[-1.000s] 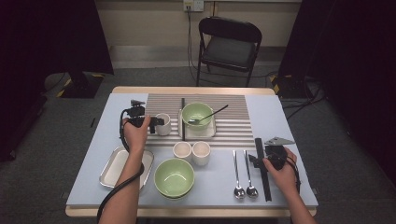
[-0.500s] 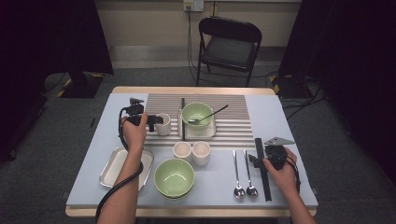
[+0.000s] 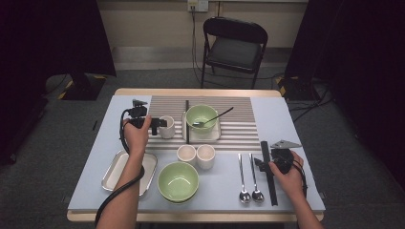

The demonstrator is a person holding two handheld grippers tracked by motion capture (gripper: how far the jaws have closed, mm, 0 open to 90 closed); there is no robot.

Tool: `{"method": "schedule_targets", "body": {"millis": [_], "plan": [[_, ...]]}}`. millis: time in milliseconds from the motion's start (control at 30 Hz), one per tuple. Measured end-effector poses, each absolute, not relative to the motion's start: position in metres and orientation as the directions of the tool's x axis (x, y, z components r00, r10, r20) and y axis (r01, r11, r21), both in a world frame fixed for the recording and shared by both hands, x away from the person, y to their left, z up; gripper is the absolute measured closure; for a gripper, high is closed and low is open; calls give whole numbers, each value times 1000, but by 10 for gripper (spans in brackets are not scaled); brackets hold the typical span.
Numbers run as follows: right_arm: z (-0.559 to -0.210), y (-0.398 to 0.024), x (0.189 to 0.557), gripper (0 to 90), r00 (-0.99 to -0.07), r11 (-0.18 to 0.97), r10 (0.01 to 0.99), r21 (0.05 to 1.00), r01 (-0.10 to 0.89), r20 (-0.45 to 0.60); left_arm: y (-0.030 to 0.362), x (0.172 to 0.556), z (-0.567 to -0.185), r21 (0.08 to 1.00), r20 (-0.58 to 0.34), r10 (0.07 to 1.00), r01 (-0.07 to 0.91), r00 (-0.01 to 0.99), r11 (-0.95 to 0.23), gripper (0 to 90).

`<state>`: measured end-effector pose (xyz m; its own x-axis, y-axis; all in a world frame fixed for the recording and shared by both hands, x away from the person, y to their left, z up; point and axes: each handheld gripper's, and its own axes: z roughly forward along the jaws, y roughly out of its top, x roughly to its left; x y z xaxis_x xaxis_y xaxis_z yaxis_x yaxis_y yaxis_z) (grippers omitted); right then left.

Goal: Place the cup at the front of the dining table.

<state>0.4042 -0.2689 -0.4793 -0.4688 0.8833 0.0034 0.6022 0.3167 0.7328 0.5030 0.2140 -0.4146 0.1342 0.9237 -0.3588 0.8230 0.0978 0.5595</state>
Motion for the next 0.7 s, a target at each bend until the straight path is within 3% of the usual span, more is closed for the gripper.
{"method": "schedule_targets", "body": {"millis": [700], "plan": [[-479,-269,404,152,-470,318,883,733,601,2,223,494,-409,550,-366,919,831,148,86,175]]}}
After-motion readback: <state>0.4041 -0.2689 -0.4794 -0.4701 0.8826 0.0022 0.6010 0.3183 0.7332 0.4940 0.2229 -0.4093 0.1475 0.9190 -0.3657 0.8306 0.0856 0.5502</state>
